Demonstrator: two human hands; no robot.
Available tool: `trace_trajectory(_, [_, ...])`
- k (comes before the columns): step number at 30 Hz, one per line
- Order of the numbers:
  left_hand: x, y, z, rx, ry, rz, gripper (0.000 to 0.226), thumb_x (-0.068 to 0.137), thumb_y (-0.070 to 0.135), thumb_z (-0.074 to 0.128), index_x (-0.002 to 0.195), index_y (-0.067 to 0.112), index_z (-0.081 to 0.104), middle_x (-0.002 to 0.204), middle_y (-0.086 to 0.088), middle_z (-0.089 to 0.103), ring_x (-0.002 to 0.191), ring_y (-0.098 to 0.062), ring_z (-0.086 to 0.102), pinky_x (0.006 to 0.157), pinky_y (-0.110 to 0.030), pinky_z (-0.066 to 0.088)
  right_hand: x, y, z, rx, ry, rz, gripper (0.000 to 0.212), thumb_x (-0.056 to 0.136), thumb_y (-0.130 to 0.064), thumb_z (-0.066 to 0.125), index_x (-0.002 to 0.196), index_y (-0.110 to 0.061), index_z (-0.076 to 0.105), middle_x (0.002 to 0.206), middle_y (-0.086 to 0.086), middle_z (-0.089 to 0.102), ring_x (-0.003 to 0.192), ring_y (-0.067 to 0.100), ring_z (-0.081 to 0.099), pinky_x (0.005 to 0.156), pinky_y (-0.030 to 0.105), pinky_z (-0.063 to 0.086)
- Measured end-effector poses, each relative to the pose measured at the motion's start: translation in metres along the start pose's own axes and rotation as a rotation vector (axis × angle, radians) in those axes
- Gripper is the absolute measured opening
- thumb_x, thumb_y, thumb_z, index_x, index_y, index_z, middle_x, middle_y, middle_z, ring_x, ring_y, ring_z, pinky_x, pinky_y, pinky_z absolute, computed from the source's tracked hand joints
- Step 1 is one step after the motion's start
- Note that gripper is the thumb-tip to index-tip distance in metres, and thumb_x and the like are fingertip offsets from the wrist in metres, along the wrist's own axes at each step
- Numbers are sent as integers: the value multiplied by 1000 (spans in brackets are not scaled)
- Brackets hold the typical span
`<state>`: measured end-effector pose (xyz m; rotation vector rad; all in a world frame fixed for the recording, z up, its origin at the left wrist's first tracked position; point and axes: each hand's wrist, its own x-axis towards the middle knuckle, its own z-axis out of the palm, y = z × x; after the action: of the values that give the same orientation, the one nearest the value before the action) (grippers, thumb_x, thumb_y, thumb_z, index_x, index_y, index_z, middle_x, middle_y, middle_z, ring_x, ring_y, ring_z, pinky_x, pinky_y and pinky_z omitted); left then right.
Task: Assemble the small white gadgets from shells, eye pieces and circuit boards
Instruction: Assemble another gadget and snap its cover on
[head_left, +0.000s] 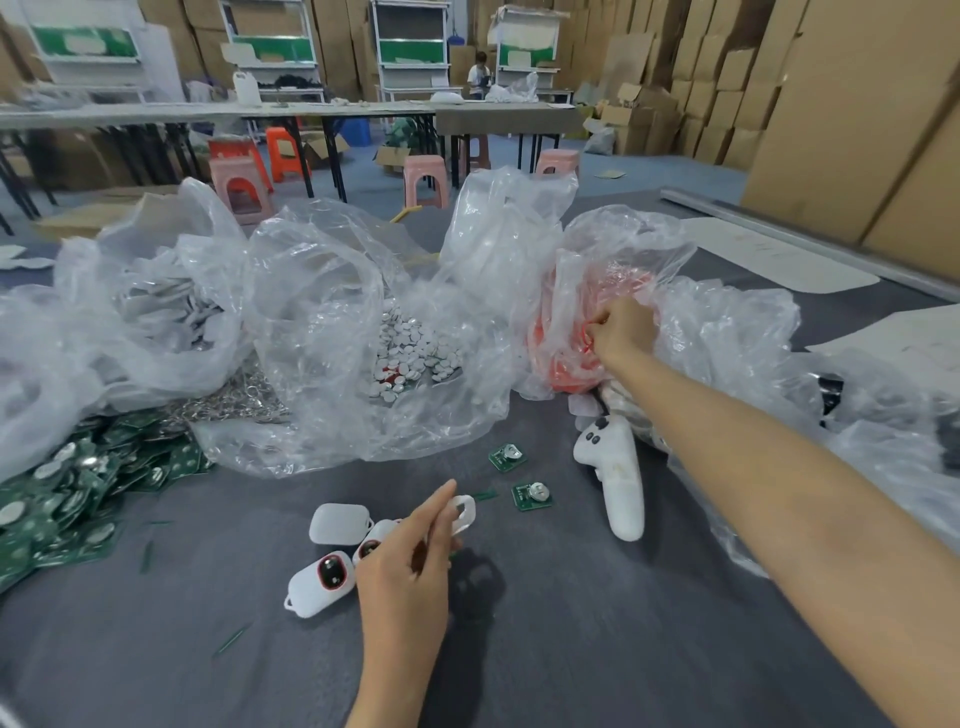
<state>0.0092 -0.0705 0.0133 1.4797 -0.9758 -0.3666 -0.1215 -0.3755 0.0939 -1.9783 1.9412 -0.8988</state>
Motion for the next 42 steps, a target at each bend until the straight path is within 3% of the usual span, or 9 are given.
trace_trajectory(2, [0, -3, 0, 21, 5, 6, 27, 90, 25, 59, 107, 44, 66, 88, 24, 71, 76, 1, 69, 73, -25, 53, -4, 2, 1, 41, 7, 46, 10, 90, -16, 64, 93, -10, 72, 92, 5, 72, 87, 22, 65, 80, 32, 51])
trace_trajectory(5, [2, -5, 0, 56, -11, 63, 39, 89, 11, 63, 106, 46, 65, 96, 25, 70, 89, 1, 67, 79, -12, 48, -8, -3, -1, 181, 58, 124, 12, 92, -10, 60, 95, -10, 72, 97, 7, 72, 90, 22, 65, 74, 28, 48])
trace_trajectory(9, [0, -3, 0, 41, -31, 145, 44, 85, 2, 67, 102, 42, 70, 114, 16, 68, 109, 3, 60, 87, -4, 41, -44, -17, -26, 484, 261, 99, 18, 92, -5, 56, 98, -10, 73, 92, 3, 72, 84, 15, 68, 77, 24, 51])
trace_trajectory(13, [2, -8, 1, 51, -27, 166, 48, 83, -2, 69, 108, 40, 67, 122, 11, 64, 118, -2, 56, 98, -30, 47, -155, -4, -41, 889, -82, -61, 17, 88, 0, 62, 90, -12, 74, 63, -4, 68, 48, 10, 64, 46, 18, 51])
trace_trajectory(19, [-4, -8, 1, 108, -51, 171, 70, 79, -1, 72, 128, 43, 47, 119, 13, 59, 113, -8, 56, 96, -32, 48, -287, 51, -44, 985, -414, 134, 22, 83, 11, 61, 86, -5, 76, 66, 13, 70, 52, 18, 65, 52, 20, 53])
trace_trajectory(25, [-27, 3, -2, 202, -338, 237, 81, 77, 6, 75, 136, 46, 38, 115, 16, 56, 111, 4, 53, 91, -6, 37, -294, 50, -46, 822, -413, 52, 24, 82, 7, 66, 77, -15, 75, 69, 1, 73, 58, 11, 68, 59, 13, 50])
trace_trajectory(31, [-55, 6, -19, 422, -500, 166, 85, 65, 57, 71, 136, 59, 23, 102, 27, 46, 101, 0, 46, 93, -17, 35, -301, 50, -40, 462, -199, -242, 23, 73, 5, 75, 75, -18, 74, 72, -12, 68, 71, -2, 63, 66, 8, 45])
trace_trajectory(37, [-60, 9, -24, 482, -421, 233, 72, 77, 35, 76, 137, 41, 37, 114, 21, 48, 108, 0, 43, 95, -8, 30, -303, 49, -42, 472, -252, -277, 21, 76, 1, 73, 88, -15, 74, 85, -10, 66, 74, 1, 62, 66, 5, 43])
trace_trajectory(42, [-59, 12, -22, 522, -451, 256, 73, 77, 31, 76, 139, 31, 38, 120, 19, 57, 116, -2, 40, 101, -21, 33, -300, 53, -45, 387, -383, -303, 18, 74, -3, 78, 87, -15, 74, 87, -10, 61, 74, 2, 59, 70, 6, 41])
